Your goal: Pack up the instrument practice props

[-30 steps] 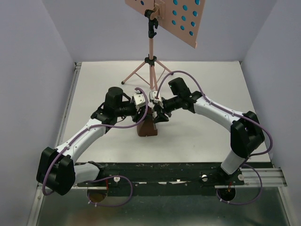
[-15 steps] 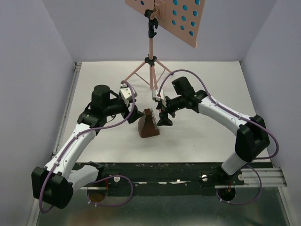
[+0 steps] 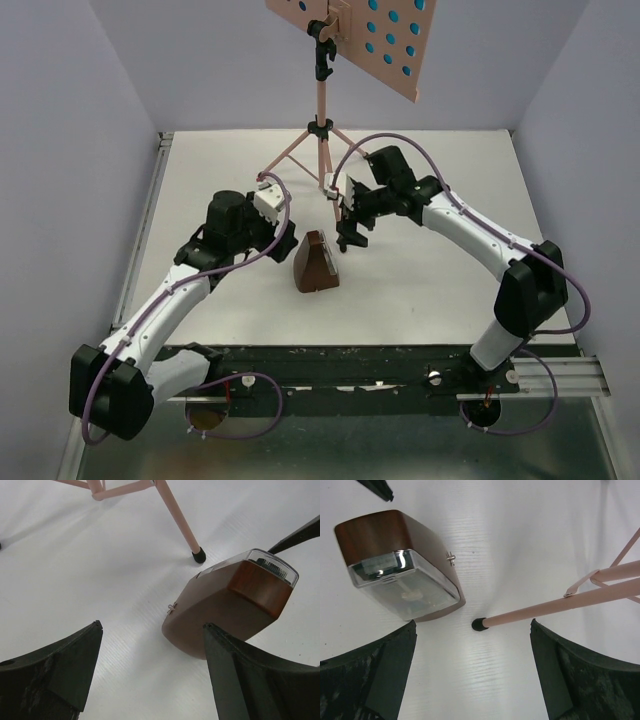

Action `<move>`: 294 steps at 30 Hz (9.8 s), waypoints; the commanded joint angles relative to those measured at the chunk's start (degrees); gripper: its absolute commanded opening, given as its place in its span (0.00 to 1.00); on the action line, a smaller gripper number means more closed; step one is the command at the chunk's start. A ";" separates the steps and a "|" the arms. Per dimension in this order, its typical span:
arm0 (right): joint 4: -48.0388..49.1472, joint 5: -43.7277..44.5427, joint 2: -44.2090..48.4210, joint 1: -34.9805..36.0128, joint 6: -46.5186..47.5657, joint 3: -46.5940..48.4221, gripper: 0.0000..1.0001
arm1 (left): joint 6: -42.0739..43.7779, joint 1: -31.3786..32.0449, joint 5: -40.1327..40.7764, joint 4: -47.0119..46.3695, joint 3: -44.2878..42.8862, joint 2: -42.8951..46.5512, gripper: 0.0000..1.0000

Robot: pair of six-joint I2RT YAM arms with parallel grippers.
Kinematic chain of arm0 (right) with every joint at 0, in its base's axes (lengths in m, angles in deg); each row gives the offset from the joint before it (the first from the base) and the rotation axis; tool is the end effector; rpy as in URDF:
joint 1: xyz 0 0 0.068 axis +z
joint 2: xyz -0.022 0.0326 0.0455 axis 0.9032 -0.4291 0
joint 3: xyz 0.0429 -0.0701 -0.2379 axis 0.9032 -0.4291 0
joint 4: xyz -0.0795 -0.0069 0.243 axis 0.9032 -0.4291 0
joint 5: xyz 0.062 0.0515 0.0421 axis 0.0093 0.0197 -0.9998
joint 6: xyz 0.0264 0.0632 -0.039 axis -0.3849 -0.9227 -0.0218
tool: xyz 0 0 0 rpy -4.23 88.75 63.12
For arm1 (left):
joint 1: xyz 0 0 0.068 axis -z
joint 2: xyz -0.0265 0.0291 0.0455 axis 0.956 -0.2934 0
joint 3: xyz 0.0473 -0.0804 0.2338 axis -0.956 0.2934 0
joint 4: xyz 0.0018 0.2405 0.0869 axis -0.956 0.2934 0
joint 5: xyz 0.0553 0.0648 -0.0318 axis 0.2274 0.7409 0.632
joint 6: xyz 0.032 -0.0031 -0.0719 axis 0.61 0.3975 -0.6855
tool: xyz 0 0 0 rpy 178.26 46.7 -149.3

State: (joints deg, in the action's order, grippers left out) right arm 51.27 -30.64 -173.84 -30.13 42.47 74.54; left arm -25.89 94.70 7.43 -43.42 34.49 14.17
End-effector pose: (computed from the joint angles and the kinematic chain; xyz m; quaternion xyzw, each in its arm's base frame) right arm 0.2880 0.2428 0.2603 -0.6369 0.6312 0.2418 0.3707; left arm 0.2418 -0.1218 0.2624 0.2876 0.7970 -0.2218 0.4826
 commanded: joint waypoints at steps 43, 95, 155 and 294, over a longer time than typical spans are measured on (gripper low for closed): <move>-51.20 -13.44 -23.07 9.04 49.95 36.61 0.92 | -6.75 -0.14 13.18 6.02 4.53 7.40 0.99; -42.24 -1.67 -9.28 3.34 19.90 15.78 0.76 | 10.65 6.63 -9.24 -2.86 12.88 8.72 0.99; -13.15 -12.47 17.97 -17.85 1.36 -19.21 0.08 | 7.58 23.51 -21.63 -41.98 -3.64 -46.21 0.78; 5.04 -20.38 -11.64 -17.94 0.48 10.40 0.92 | 3.62 -6.29 -32.09 5.04 -17.45 -23.45 0.00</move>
State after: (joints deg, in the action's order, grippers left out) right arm 53.10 -53.06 -181.44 -51.92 42.71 80.04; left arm -33.72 87.90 -15.22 -47.36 15.00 -12.10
